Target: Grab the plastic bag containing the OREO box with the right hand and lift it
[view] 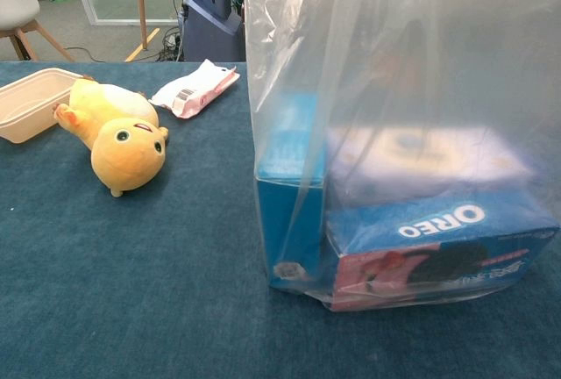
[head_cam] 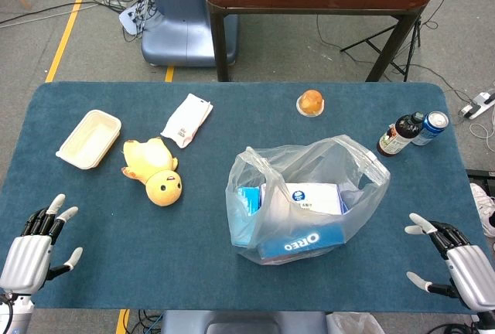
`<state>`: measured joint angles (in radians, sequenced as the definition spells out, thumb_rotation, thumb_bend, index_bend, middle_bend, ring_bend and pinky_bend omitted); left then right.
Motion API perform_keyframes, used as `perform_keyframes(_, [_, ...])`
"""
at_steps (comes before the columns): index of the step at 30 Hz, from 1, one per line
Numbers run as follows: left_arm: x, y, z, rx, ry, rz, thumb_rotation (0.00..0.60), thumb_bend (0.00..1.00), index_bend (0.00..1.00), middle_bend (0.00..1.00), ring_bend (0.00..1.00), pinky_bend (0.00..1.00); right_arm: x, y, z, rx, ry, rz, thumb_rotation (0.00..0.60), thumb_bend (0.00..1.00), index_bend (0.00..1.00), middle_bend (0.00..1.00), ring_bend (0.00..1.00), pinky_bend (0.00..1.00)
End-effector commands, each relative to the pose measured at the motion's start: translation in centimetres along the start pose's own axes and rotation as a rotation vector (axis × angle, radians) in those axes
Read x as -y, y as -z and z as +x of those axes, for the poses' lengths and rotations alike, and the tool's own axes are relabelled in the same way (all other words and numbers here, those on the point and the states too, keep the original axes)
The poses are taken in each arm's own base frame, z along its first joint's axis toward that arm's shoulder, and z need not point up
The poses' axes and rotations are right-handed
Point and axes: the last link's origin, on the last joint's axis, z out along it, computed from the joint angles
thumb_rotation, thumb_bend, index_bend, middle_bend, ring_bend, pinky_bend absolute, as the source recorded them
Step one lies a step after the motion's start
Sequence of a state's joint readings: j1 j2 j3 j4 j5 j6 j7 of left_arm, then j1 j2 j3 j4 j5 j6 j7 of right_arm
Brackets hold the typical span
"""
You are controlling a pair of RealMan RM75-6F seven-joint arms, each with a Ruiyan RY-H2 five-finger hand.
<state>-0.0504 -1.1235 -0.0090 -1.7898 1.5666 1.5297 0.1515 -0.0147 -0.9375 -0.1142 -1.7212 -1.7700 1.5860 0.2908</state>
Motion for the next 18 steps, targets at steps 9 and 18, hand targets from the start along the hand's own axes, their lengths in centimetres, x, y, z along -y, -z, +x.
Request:
perform_keyframes(9, [-0.1, 0.1, 0.0, 0.004, -0.001, -0.002, 0.600, 0.27, 0.19, 0.04, 0.09, 0.09, 0.7, 0.3, 1.0, -0.009, -0.039, 0.045, 0.600, 0.00, 0.13, 0.30, 0.18, 0.21])
perform_keyframes(18, [0.3, 0.4, -0.1, 0.008, 0.002, 0.010, 0.600, 0.27, 0.19, 0.04, 0.09, 0.09, 2.1, -0.9, 5.1, -0.067, -0.075, 0.085, 0.600, 0.00, 0.20, 0.30, 0.18, 0.21])
